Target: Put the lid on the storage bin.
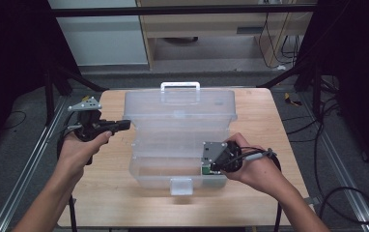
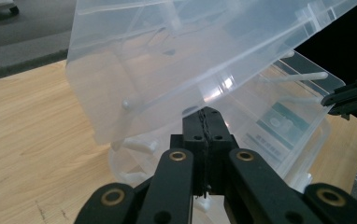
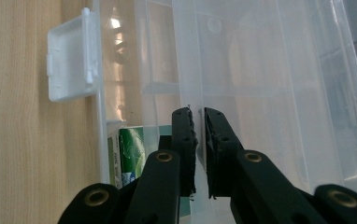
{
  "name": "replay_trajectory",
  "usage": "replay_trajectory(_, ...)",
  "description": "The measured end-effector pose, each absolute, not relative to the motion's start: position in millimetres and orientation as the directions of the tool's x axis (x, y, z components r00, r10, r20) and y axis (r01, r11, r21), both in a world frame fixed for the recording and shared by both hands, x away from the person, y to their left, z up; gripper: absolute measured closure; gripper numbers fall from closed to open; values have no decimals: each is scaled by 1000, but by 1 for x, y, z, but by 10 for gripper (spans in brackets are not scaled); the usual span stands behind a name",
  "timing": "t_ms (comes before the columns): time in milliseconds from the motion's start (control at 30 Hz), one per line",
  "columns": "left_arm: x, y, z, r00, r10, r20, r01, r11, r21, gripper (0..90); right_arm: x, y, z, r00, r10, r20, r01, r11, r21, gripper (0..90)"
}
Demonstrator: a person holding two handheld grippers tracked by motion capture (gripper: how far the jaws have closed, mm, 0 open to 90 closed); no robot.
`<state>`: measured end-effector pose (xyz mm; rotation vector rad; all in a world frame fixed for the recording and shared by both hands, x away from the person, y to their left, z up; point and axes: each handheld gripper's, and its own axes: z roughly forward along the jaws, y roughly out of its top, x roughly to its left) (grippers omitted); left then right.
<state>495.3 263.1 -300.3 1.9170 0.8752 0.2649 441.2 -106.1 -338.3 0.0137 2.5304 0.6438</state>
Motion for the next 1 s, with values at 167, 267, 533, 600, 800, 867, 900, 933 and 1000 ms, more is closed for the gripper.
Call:
replay_trajectory(167,492,265,-305,717,671,-189,468,-263,844,897,440,-106,-339,-861,130,-491,-118,889,443,836)
replay_trajectory(267,490,267,-307,716,670,-194,471,-259,843,897,440,-106,-339,-863,133,-488,-116,887,446,837)
replay_trajectory(533,486,271,-313,716,668,-203,473,-249,845,898,437,-106,-341,-865,144,-480,-103,886,452,837)
replay_trajectory(600,485,271,-315,718,665,-206,474,-249,845,898,437,-107,-342,-869,145,-473,-100,885,455,835)
replay_trajectory(800,482,270,-319,722,661,-206,472,-253,844,898,435,-107,-345,-872,154,-464,-93,880,466,831)
replay_trajectory(867,480,271,-320,724,659,-202,469,-256,845,898,435,-107,-346,-875,155,-458,-87,881,465,827)
replay_trajectory(900,478,271,-320,726,657,-203,467,-254,847,898,435,-107,-346,-875,163,-456,-82,879,470,822)
replay_trajectory(933,478,272,-320,727,656,-203,466,-255,848,898,434,-108,-347,-872,173,-458,-76,876,476,806)
replay_trajectory(1000,476,272,-323,730,651,-207,465,-252,848,898,432,-108,-347,-872,183,-454,-74,867,493,763)
